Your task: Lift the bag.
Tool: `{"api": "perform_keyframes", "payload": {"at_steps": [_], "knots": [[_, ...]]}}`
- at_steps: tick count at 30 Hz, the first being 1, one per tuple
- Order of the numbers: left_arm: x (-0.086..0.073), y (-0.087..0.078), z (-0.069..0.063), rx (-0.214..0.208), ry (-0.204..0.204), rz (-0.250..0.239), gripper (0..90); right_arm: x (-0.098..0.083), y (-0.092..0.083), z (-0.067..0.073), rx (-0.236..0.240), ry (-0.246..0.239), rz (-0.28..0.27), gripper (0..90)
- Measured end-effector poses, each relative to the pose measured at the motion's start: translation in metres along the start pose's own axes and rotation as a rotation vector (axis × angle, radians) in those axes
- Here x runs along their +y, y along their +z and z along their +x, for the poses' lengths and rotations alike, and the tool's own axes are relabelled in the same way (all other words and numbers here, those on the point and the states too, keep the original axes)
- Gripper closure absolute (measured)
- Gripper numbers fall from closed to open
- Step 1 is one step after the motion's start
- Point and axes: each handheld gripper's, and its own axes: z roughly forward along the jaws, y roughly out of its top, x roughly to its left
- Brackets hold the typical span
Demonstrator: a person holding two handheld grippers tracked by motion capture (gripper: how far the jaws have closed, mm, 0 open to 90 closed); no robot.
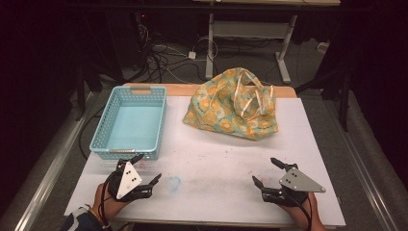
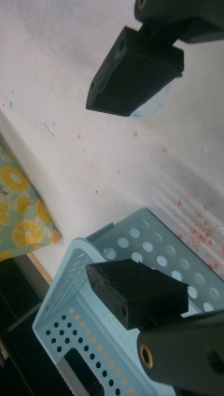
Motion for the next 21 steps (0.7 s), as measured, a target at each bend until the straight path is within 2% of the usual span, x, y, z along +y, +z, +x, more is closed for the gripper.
{"api": "perform_keyframes", "payload": {"at_steps": [5,21], "knots": [[0.0008,0.0021,-0.0017,-0.008,0.011,0.013,18.7,0.0004,-0.0025,-0.0018,-0.004,0.013,-0.015,19.1],[0.0057,0.0057,-0.0032,-0.009,0.011,0.016,18.7,0.0002,-0.0059,-0.0012,-0.009,-0.007,-0.023,20.8]]}}
